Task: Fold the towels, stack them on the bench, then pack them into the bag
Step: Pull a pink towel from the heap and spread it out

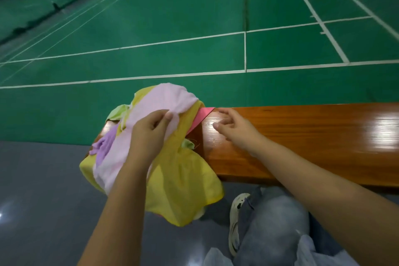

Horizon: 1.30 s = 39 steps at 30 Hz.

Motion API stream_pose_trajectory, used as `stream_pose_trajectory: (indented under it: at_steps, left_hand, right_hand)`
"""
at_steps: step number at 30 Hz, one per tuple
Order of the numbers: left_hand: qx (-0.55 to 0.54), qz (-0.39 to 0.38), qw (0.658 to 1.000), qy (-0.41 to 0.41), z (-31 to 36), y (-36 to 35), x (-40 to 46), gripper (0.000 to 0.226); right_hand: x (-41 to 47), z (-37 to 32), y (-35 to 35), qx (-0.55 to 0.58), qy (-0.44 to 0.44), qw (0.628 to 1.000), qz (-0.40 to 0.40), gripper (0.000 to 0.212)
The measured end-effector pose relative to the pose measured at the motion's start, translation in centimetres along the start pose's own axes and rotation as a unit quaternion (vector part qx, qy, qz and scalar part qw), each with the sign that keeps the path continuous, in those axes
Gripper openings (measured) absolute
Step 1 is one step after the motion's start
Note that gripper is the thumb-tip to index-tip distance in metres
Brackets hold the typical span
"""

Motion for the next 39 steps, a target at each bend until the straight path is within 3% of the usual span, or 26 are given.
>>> stream_pose_trajectory:
  at_steps: [4,12,17,22,23,25,27,30,35,39]
  left_hand:
    - [-0.088,-0.07,0.992,-0.065,5.7,-3.2,0.5,0.015]
    - [-0.285,-0.176,0.939,-0.077,16.2,-9.7,0.0,0.018]
    - [-0.347,-0.27,0.895,-0.071,21.4,-14.5,-1.1,0.015]
    - [-0.418,-0.32,0.849,-0.05,25.4,-17.4,-1.5,0.019]
    - [-0.434,-0.325,0.839,-0.045,25.9,-17.7,-1.4,0.018]
    - [-0.448,-0.337,0.827,-0.041,26.7,-18.4,-1.4,0.02]
    - [-0.441,-0.357,0.822,-0.052,27.7,-19.2,-1.9,0.022]
    - [-0.428,-0.378,0.818,-0.066,28.5,-20.2,-2.4,0.022]
    - [-0.398,-0.33,0.856,0.005,25.0,-20.9,0.4,0.017]
    - [-0.331,-0.313,0.884,0.108,19.6,-23.2,2.8,0.018]
  right_hand:
    - [-0.3,-2.1,2.0,-0.018,0.044,0.999,0.007,0.059]
    - [-2.9,-2.2,12.1,-0.045,0.074,0.994,0.065,0.026]
    - [-5.6,0.2,18.5,0.025,0.033,0.996,0.083,0.056]
    - [-8.2,1.6,23.9,0.003,-0.001,0.995,0.095,0.022]
    - [-8.6,1.9,24.9,0.023,0.009,0.994,0.102,0.025]
    - [-9.1,2.1,26.2,0.083,0.045,0.991,0.098,0.05]
    - [-9.0,2.1,26.7,0.067,0.061,0.991,0.097,0.065]
    - [-7.8,2.5,27.8,-0.067,0.055,0.986,0.14,0.033]
    - [-8.9,2.5,30.2,-0.013,0.012,0.985,0.169,0.008]
    - [-8.7,2.1,32.0,0.032,-0.024,0.987,0.153,0.022]
Point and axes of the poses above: each hand's wrist, its own x-axis towards the middle knuckle, its own y-axis out of the back of the hand, z = x × y, the point moved 8 cm from there along x, towards the middle knuckle, and after that the axes turned 5 degrees about x, right-handed, at the moved point
